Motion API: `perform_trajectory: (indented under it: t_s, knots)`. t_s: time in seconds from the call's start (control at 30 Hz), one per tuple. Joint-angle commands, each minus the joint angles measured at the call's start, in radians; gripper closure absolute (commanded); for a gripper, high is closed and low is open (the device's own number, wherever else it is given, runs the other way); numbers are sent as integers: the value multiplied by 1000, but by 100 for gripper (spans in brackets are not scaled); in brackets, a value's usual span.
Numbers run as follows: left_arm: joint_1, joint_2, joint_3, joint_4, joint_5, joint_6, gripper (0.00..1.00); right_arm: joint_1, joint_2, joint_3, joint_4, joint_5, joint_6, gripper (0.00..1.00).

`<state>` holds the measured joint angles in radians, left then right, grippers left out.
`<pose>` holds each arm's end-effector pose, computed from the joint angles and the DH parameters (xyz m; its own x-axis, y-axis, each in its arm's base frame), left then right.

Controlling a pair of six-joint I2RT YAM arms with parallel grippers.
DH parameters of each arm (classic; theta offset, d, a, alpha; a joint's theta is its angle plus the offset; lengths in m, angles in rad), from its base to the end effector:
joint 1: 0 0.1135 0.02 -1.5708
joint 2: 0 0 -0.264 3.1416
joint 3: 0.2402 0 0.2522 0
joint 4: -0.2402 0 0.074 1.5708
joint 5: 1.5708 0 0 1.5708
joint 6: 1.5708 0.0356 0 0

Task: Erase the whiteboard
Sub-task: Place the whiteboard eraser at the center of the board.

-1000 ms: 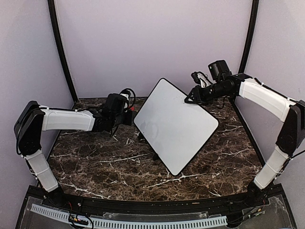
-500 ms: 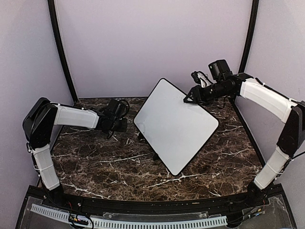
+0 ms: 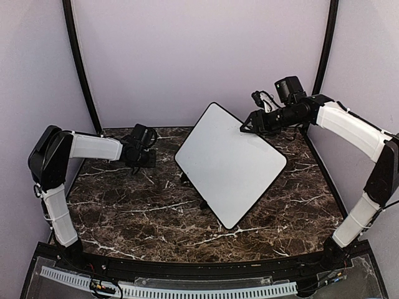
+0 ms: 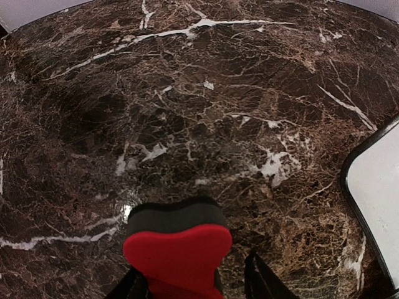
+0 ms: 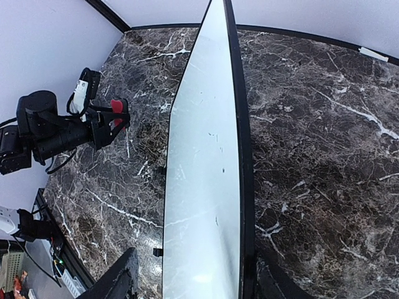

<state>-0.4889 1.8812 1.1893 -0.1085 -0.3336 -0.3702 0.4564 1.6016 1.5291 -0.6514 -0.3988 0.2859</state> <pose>0.3608 -0.1787 0.1776 -0.6784 -0.0263 -0.7343 -0.0032 0.9995 -0.0329 0.3142 0.1697 0.3487 -0.7586 -0.0829 -0.6463 -0.4725 0.7529 0.4580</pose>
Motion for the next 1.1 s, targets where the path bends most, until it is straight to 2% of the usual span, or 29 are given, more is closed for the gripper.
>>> perform_trajectory:
  t_s: [0.0, 0.47, 0.87, 1.07]
  knots:
    - [44, 9, 33, -41, 22, 0, 50, 6, -38, -10, 14, 11, -7, 42]
    - [107, 81, 30, -8, 82, -3, 46, 6, -35, -14, 18, 6, -7, 42]
    - [130, 169, 73, -51, 57, -7, 42, 6, -33, -10, 19, -1, -3, 41]
    - [130, 186, 98, -94, 7, -9, 34, 6, -34, -15, 20, 1, -5, 41]
